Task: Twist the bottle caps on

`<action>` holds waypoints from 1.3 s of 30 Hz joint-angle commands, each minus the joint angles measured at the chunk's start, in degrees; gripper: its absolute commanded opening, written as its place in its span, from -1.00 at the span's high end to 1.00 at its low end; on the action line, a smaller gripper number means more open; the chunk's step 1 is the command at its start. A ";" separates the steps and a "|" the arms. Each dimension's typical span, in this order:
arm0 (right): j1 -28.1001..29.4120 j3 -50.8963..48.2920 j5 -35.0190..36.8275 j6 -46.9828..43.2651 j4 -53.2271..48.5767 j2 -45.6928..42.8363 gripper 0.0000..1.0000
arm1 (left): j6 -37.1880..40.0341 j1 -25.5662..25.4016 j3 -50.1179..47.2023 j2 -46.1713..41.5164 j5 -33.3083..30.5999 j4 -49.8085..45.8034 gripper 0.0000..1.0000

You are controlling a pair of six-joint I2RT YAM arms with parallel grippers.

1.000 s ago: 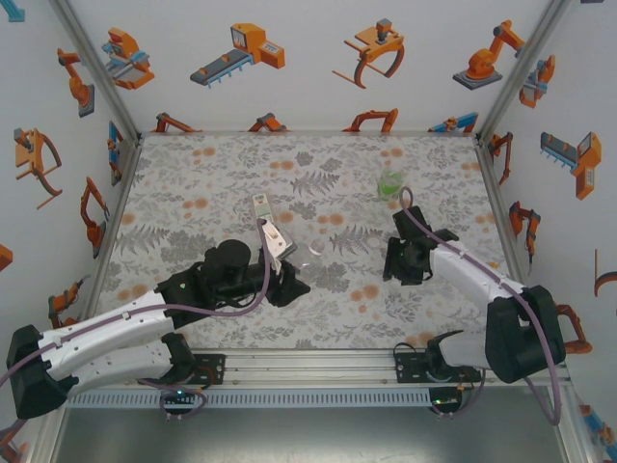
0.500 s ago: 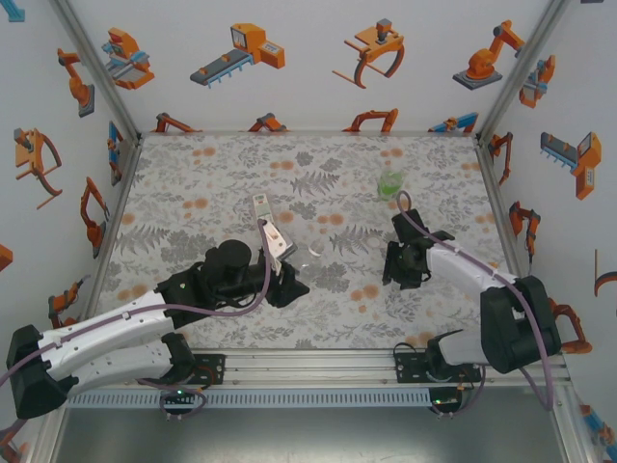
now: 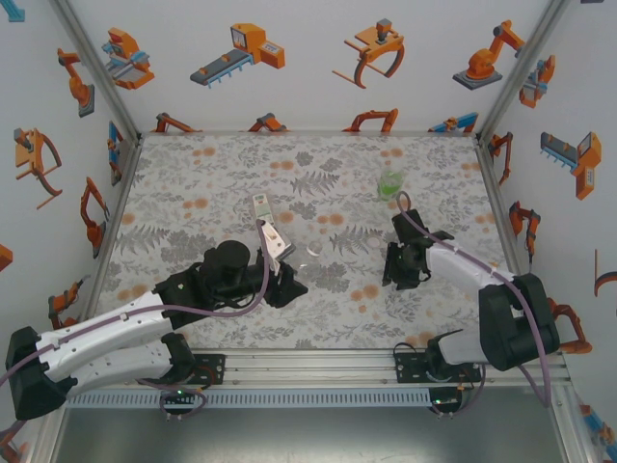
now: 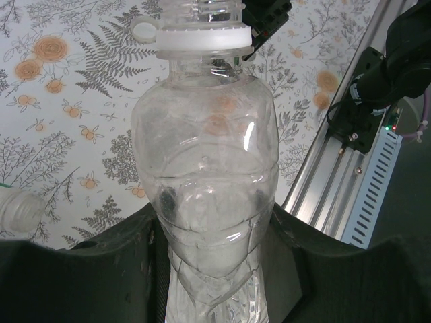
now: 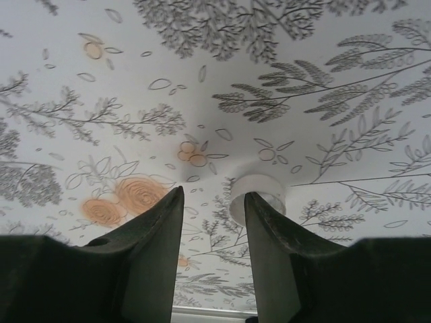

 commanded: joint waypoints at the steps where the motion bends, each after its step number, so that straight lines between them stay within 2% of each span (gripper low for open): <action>1: -0.33 1.50 -6.63 1.79 2.24 1.59 0.19 | 0.00 -0.15 1.47 -0.38 0.21 0.80 1.00; 4: 0.29 0.99 -10.04 4.00 4.82 3.46 0.22 | -0.12 -0.14 1.48 -0.44 0.25 0.68 1.00; 7: 2.48 1.40 -10.37 5.80 6.52 4.43 0.24 | -0.19 -0.20 1.27 -0.93 0.10 0.79 1.00; 21: 19.36 14.33 -6.43 11.84 7.80 17.46 0.25 | -0.59 -0.20 -0.13 -5.39 -1.44 -1.18 1.00; 25: 24.00 19.96 -4.05 10.99 4.08 21.04 0.25 | -0.88 -0.25 -0.28 -6.84 -2.15 -2.48 1.00; 33: 25.33 24.01 4.82 9.12 -4.12 18.48 0.19 | -0.85 -0.25 -0.64 -8.98 -3.59 -3.52 1.00; 39: 25.34 23.75 3.78 9.08 -3.59 19.31 0.14 | -0.28 -0.10 -1.00 -7.91 -3.75 -1.98 1.00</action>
